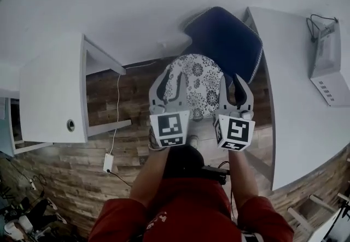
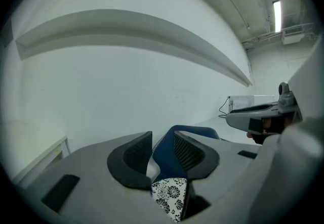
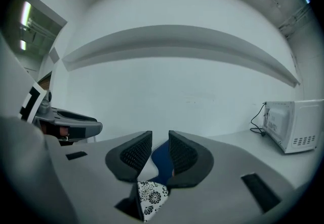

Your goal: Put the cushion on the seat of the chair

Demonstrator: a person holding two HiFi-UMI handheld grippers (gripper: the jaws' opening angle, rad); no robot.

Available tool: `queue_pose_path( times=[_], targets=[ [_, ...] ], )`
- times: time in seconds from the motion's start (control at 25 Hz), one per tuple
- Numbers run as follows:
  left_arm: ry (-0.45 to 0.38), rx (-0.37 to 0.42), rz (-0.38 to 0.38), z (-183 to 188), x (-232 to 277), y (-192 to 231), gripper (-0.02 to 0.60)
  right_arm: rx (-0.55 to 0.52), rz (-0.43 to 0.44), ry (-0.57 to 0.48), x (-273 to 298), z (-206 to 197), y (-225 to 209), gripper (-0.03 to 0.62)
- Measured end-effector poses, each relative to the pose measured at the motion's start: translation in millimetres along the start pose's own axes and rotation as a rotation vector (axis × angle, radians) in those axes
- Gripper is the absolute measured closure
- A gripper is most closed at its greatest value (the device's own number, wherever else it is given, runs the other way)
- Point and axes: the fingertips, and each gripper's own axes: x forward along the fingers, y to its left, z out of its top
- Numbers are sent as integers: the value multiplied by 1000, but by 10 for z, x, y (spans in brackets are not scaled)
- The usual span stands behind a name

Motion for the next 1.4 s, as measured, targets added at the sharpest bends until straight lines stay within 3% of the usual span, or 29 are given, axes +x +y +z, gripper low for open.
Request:
queue_pose_path(
  times=[0.68,1.12,1.4],
  targets=[
    [-178,42,-13,1150,-779,-237,468,-27,21,-184,-789,1162,-3,485],
    [-214,44,-47,1331,-951,-355,548,-7,55,-232,-921,1338,39,562],
    [-246,49,-47,1437,-951,-330,552,-12,60,-231,-869,1350,62,566]
  ],
)
